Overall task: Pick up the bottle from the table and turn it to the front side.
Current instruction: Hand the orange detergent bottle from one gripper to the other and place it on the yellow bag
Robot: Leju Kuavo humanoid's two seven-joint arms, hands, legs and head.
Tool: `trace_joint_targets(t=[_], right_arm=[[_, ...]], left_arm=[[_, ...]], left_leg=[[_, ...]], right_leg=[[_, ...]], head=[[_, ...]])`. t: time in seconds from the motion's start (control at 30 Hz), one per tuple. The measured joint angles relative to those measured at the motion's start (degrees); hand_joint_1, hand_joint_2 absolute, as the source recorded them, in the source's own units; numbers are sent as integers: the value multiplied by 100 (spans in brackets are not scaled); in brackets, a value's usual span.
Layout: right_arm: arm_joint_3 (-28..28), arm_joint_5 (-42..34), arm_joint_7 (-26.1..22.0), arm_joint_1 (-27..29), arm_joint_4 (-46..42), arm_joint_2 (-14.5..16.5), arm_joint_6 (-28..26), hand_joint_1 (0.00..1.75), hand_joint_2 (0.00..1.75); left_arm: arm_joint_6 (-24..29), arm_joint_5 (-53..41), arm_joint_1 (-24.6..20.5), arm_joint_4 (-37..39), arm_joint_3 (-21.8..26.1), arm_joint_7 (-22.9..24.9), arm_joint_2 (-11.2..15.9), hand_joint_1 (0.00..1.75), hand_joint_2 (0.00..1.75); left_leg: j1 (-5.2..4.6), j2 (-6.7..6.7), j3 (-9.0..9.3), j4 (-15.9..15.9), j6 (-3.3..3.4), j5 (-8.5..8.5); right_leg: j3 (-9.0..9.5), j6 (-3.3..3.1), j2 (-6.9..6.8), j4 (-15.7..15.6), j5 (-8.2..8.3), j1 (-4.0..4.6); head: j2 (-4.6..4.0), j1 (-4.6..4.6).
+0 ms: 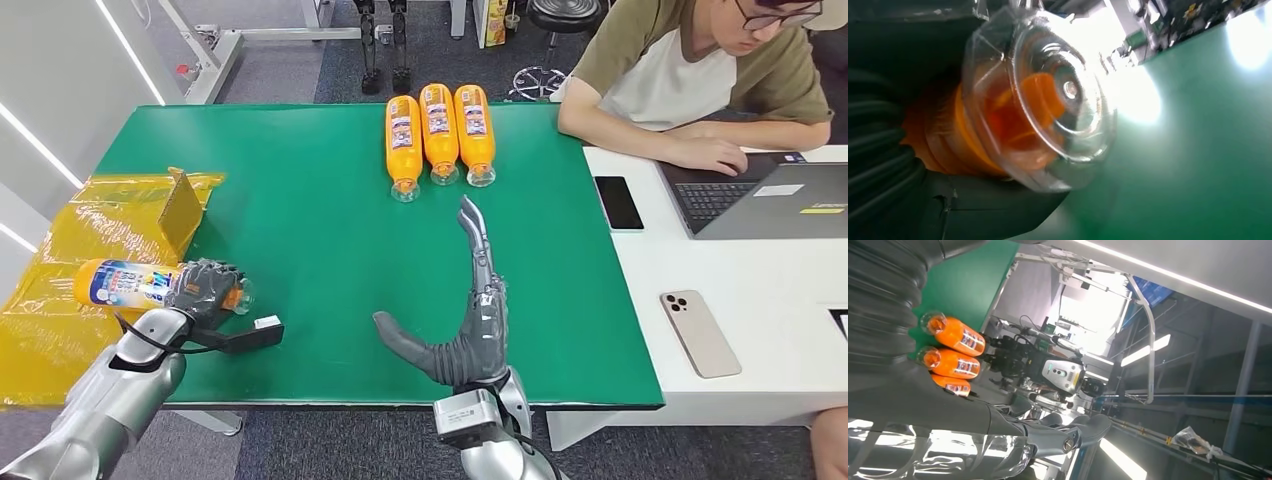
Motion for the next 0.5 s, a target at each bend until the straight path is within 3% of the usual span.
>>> trace_joint_targets(t=[0.07,0.13,0.2,0.37,0.5], right_arm=[[-1,0,-7,57,1,0,0,0,175],[-1,0,-9,115,1,0,1,0,175],[-1,0,-10,153,0,0,2,0,175],[-1,-30,-43,182,1,0,20,0,175],[-1,-63,-83,189,3,0,37,0,175]], left_arm=[[56,-22,42,20,-35,37,-29,157,175],[148,-32,83,34,-62,126,-52,71,175],[253,-36,121,40,-96,235,-66,0,175],[523,178,181,43,-138,345,-91,0,175],[363,819,196,43,39,-39,-185,0,175]], left_leg=[[0,1,0,0,0,0],[0,1,0,0,0,0],[1,1,1,0,0,0],[2,1,2,-1,-1,0],[1,-1,4,-1,-1,1]], right_leg=[[0,0,1,0,0,0],[0,0,1,0,1,-1],[0,0,0,1,1,-1],[0,-1,0,2,1,-1],[2,-1,-4,3,0,0]], head=[[-1,-1],[0,-1],[0,-1],[0,-2],[0,-1]])
